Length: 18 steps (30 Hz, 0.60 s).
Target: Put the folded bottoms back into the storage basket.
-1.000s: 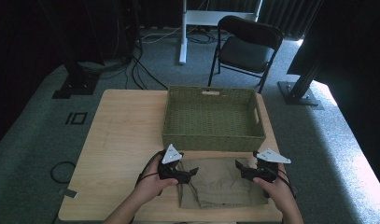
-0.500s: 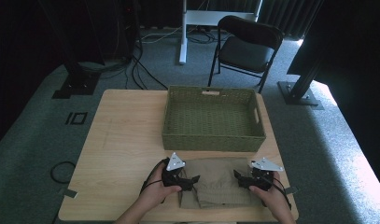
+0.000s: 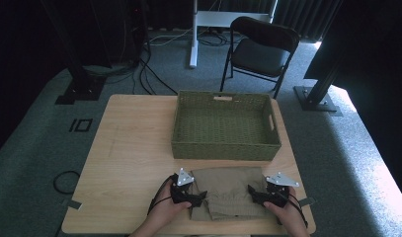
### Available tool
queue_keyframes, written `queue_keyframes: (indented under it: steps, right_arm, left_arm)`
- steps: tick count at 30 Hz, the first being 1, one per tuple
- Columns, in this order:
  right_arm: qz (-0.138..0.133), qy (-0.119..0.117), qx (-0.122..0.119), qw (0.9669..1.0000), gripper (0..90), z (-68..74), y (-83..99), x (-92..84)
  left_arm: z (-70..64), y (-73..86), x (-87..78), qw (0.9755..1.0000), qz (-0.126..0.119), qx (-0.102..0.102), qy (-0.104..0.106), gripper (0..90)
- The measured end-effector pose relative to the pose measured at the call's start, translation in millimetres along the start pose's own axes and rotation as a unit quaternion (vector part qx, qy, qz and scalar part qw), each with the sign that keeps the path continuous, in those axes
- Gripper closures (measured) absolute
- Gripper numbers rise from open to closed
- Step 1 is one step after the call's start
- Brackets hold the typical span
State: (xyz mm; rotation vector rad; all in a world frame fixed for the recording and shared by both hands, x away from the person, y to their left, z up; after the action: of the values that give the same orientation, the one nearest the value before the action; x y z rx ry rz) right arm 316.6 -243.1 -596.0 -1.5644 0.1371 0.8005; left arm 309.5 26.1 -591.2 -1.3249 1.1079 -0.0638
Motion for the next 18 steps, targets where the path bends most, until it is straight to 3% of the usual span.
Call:
queue_keyframes:
  steps: [7, 15, 18]
  right_arm:
    - [0.003, 0.002, 0.006, 1.0000, 13.4, -0.5, 2.5, 2.5]
    - [0.013, 0.000, 0.021, 0.9997, 13.4, -0.5, 4.8, 5.1]
    - [0.019, -0.001, 0.028, 0.9994, 13.6, -0.8, 5.6, 5.7]
  left_arm:
    - [3.4, 3.1, 6.8, 0.9999, 0.008, -0.007, -0.007, 18.7]
    - [3.0, 1.9, 12.2, 0.9999, -0.005, 0.007, -0.014, 16.0]
    - [2.8, 0.4, 14.0, 0.9999, -0.008, 0.001, -0.014, 16.0]
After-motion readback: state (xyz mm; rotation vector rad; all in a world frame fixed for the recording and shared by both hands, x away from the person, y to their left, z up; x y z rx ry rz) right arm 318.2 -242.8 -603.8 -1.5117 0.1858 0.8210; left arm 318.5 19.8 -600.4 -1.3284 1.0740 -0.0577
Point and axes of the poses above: each handheld gripper's, and its own axes: x roughly forward along the jaws, y roughly out of its underside, z roughly to its left, the point moved 7 cm from there along x, roughly forward along the jaws, and after that the axes turned 5 degrees about -z, right-handed, at the moved point
